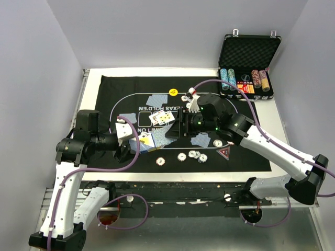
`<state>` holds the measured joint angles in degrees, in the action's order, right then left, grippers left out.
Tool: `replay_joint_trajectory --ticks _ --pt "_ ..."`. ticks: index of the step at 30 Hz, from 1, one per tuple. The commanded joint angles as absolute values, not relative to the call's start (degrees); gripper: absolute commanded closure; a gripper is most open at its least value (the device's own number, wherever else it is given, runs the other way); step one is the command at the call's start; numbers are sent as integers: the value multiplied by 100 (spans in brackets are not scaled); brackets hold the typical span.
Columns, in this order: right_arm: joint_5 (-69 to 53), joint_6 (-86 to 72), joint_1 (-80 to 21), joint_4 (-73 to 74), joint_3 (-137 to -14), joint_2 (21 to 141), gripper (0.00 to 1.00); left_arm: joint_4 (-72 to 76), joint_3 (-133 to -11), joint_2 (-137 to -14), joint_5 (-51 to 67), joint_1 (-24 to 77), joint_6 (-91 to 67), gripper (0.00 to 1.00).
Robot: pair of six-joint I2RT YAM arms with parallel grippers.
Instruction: Distribute texas hold em gaming equipment
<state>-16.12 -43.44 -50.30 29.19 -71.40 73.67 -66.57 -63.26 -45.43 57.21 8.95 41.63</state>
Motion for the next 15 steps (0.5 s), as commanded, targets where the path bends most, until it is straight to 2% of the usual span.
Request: replay_joint_trajectory --ticks 1,9,15 --pt "-1257 -4140 -5045 3445 -7435 7260 41 -6416 -6425 -4456 6029 870 4131 80" --pt "-1397 -4122 -5045 3498 -7602 7251 53 -6407 -6416 -4438 6012 870 4131 80" --pt "-1459 -4087 -5062 3594 -7795 7330 55 -6407 -6398 -4438 6021 870 4131 80"
